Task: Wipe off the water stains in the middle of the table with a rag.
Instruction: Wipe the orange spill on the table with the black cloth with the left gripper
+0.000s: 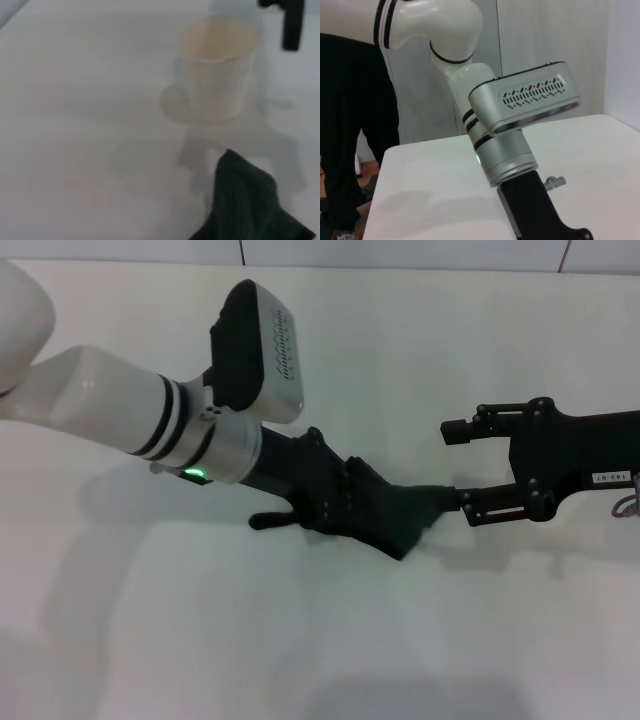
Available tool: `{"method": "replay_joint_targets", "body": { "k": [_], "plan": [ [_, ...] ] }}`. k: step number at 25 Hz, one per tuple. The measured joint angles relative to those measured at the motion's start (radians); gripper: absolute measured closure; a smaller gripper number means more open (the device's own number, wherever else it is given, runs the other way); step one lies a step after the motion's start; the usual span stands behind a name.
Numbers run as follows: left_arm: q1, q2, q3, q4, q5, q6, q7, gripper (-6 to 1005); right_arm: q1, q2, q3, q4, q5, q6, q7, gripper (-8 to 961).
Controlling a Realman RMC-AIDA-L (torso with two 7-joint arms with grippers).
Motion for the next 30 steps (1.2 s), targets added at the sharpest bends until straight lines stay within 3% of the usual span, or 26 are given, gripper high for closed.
{"method": "replay_joint_targets", "body": {
  "k": [9, 17, 19, 24, 30],
  "plan": [
    [0.051, 0.019, -0.259, 0.052, 0.193, 0.01, -0.038, 903, -0.007, 0.0, 0.005, 0.0, 0.001, -0.006, 0.001, 186],
    [0.077, 0.044, -0.277, 0.083, 0.206, 0.0, -0.06, 903, -0.009, 0.0, 0.002, 0.001, 0.001, -0.009, 0.001, 186],
    [0.075, 0.038, -0.275, 0.083, 0.206, 0.0, -0.054, 903, -0.009, 0.0, 0.001, 0.003, 0.001, -0.009, 0.001, 186],
    [0.049, -0.003, -0.253, 0.079, 0.239, 0.0, -0.034, 902, -0.009, 0.0, -0.009, 0.004, 0.003, -0.005, 0.001, 186],
    [0.035, -0.005, -0.159, 0.065, 0.18, -0.002, -0.022, 902, -0.01, 0.0, -0.025, 0.005, 0.011, -0.002, 0.001, 187]
  ]
}}
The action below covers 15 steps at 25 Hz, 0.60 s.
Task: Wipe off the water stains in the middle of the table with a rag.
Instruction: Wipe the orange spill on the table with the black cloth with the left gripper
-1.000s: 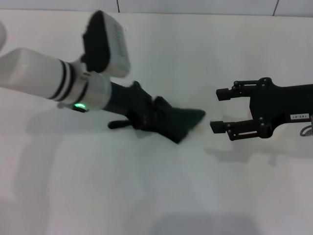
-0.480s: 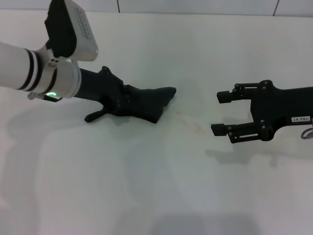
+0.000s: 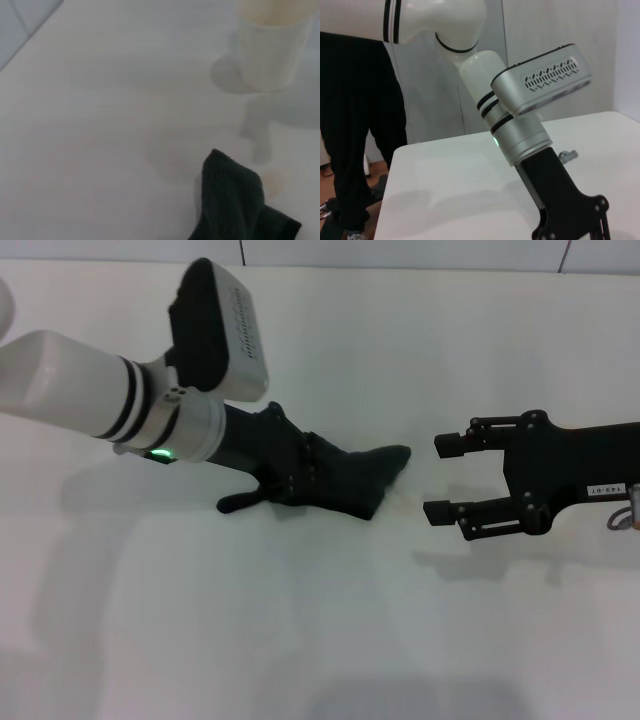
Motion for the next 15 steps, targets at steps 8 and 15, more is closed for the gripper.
{"method": "replay_joint_targets", "body": {
  "k": [8, 15],
  "plan": [
    [-0.023, -0.003, 0.127, 0.001, -0.078, -0.002, 0.011, 902, -0.002, 0.0, -0.007, 0.003, 0.002, 0.001, 0.0, 187],
    [-0.047, -0.005, 0.231, 0.001, -0.176, -0.002, 0.052, 903, -0.001, 0.0, -0.011, 0.001, 0.004, 0.002, 0.0, 186]
  ]
}}
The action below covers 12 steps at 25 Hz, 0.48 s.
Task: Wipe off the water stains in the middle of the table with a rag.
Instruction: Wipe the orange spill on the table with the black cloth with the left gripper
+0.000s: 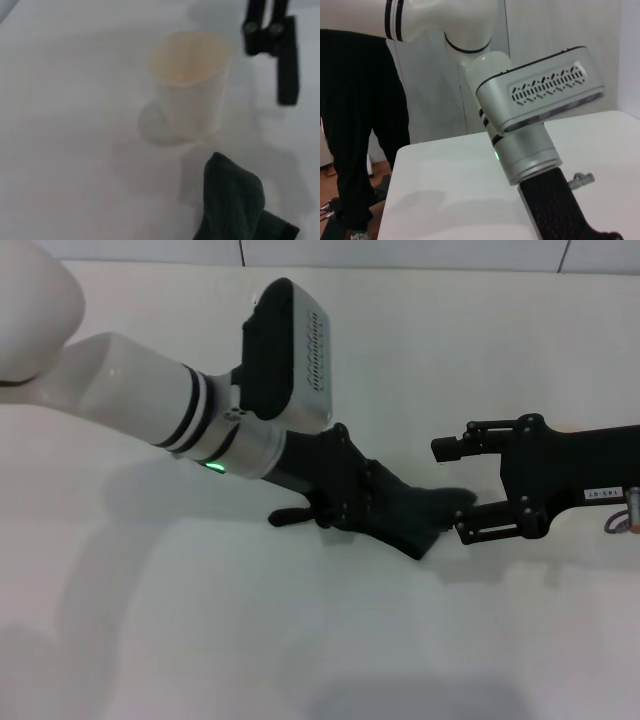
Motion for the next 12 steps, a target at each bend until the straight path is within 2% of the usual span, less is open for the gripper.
{"method": "replay_joint_targets", "body": {
  "k": [7, 12],
  "plan": [
    [-0.013, -0.002, 0.074, -0.002, -0.065, -0.034, 0.031, 903, 0.0, 0.0, -0.002, -0.001, 0.011, -0.002, 0.0, 186],
    [-0.004, 0.003, 0.071, -0.006, -0.062, -0.062, 0.031, 902, -0.002, 0.0, -0.002, -0.001, 0.011, -0.007, 0.0, 186]
  ]
}}
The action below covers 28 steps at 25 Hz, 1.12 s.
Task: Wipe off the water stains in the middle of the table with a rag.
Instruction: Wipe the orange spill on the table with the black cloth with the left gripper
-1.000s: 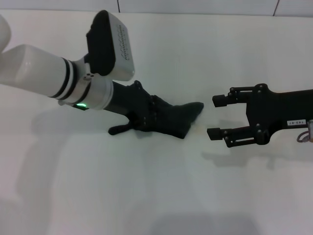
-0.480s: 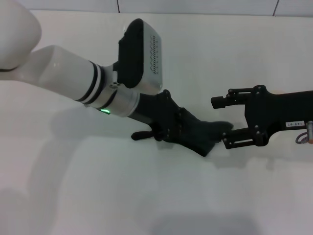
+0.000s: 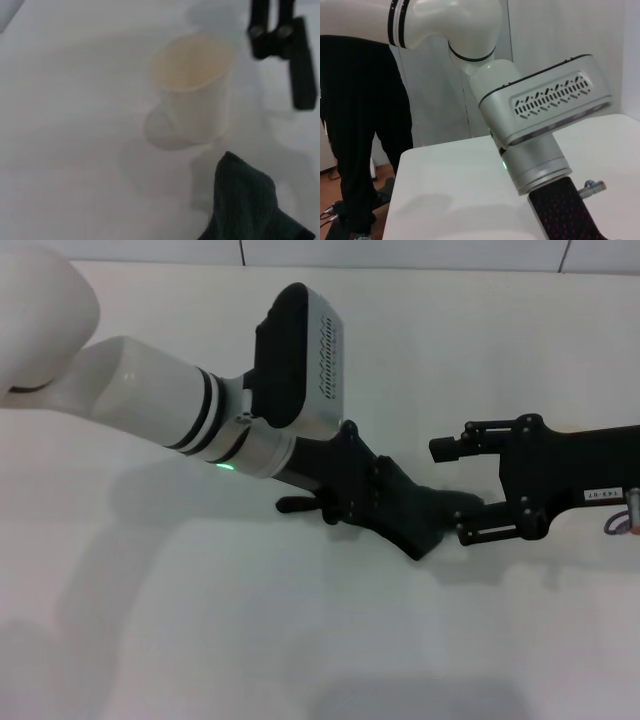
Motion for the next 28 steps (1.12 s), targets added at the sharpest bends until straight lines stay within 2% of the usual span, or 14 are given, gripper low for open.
{"method": "replay_joint_targets", "body": {
  "k": [9, 18, 28],
  "plan": [
    [-0.006, 0.005, -0.018, -0.047, 0.041, -0.082, -0.016, 902, -0.004, 0.0, -0.002, 0.001, 0.0, -0.003, 0.0, 187],
    [0.004, 0.008, -0.215, -0.047, 0.149, -0.076, -0.017, 902, -0.009, 0.0, -0.001, 0.002, 0.0, -0.004, 0.0, 187],
    [0.014, 0.016, -0.226, -0.04, 0.158, -0.074, -0.023, 903, -0.009, 0.0, 0.0, 0.003, -0.001, -0.004, 0.001, 186]
  ]
}}
